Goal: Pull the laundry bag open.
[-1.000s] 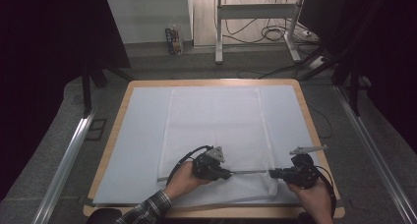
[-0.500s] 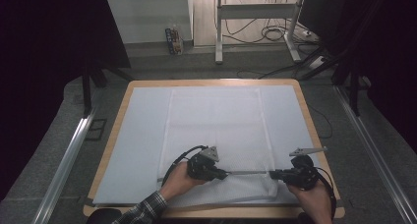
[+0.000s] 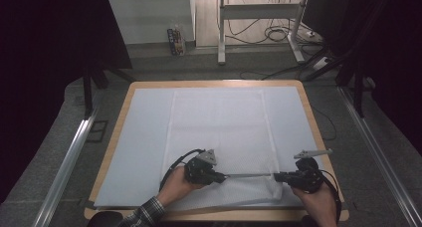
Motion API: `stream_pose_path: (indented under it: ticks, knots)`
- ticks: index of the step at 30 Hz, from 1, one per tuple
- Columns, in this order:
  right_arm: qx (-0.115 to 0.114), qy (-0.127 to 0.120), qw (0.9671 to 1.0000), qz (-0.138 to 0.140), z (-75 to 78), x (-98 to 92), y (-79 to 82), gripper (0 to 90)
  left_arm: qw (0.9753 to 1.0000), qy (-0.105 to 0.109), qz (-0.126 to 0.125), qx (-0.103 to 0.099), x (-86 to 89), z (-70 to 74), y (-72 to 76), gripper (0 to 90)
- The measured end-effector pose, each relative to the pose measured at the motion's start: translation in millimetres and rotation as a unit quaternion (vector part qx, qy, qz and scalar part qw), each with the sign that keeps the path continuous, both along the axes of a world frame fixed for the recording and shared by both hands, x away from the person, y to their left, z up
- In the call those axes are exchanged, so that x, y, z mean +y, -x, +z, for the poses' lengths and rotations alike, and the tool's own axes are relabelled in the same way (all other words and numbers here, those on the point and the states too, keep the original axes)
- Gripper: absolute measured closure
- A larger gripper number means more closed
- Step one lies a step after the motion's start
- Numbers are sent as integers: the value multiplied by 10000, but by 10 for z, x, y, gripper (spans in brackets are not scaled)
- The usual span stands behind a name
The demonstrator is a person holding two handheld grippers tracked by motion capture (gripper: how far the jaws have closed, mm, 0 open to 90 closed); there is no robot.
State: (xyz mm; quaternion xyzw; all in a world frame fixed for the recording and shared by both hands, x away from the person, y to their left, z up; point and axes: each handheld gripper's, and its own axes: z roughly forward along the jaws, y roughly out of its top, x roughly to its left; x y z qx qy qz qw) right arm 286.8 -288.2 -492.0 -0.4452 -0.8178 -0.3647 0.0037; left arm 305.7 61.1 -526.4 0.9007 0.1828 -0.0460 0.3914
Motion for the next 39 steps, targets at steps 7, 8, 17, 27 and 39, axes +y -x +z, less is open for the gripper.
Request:
stream_pose_path:
  ticks: [7, 8, 17, 27, 39]
  knots:
    - [-1, -24, 10000, -6, 3, -3, 6, 855, 9999, -10, 161, -28, 110, 17, 36, 872]
    - [14, -36, 10000, -18, 1, -8, 7, 855, 9998, -12, 183, -22, 124, 15, 42, 872]
    - [11, -36, 10000, -61, -6, -38, 14, 855, 9994, -49, 341, -11, 264, 11, 69, 872]
    - [17, -47, 10000, -33, -13, -29, 18, 855, 9990, -39, 446, -56, 372, 19, 132, 872]
    - [0, -55, 10000, -19, 0, -24, 28, 854, 9987, 47, 507, -6, 469, 46, 154, 871]
